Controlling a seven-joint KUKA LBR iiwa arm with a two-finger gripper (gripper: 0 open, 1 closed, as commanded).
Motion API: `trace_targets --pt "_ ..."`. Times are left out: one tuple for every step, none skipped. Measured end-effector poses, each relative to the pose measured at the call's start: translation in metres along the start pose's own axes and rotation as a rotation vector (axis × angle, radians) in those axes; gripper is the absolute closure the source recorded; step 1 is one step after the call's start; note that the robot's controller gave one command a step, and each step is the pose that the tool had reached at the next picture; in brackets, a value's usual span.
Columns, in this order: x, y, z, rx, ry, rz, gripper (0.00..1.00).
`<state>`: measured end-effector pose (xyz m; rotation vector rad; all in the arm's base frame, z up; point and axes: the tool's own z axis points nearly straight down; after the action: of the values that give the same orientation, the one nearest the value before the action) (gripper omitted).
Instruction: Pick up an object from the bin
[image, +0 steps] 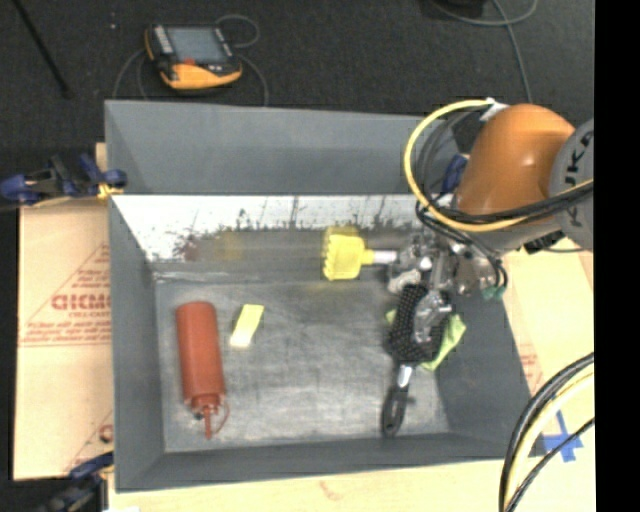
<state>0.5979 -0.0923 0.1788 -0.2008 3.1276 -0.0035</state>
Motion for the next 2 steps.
trace_targets --pt "-0.014 -0.068 0.017 -0.001 0.002 -0.225 0.0" --pt "-0.013 -0.068 0.028 -0.002 0.003 -0.348 0.0"
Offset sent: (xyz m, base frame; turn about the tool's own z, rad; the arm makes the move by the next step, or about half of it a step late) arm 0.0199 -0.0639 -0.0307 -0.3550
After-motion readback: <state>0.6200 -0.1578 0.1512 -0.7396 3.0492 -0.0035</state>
